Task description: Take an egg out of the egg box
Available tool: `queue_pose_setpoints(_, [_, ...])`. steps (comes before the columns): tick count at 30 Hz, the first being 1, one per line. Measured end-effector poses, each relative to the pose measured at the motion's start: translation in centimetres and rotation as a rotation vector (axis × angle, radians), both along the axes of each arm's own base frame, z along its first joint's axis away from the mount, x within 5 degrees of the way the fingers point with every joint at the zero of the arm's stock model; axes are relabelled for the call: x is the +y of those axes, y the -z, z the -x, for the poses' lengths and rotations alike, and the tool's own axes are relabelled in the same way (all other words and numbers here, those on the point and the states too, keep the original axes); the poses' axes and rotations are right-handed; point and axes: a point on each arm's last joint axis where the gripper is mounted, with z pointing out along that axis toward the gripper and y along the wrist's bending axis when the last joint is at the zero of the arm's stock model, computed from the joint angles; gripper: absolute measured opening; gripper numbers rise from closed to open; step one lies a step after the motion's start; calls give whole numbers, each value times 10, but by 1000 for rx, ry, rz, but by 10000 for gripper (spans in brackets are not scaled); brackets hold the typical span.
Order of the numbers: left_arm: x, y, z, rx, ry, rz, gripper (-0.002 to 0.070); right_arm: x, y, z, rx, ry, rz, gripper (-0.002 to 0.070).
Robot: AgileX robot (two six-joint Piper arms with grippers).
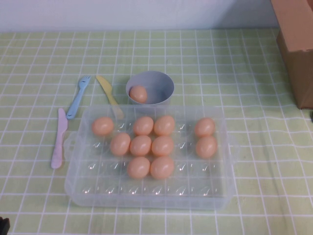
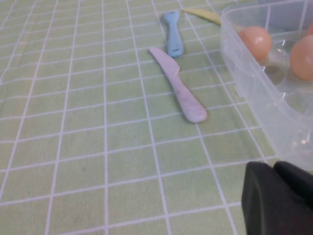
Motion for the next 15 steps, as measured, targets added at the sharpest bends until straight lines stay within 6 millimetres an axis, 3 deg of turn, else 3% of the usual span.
queue_pose_setpoints(7, [0,0,0,0,0,0,-1,-1,-14,-1,-118,35,-306,-18])
queue_pose_setpoints(15, [0,0,0,0,0,0,0,2,-13,-1,-77,18,-417,-18])
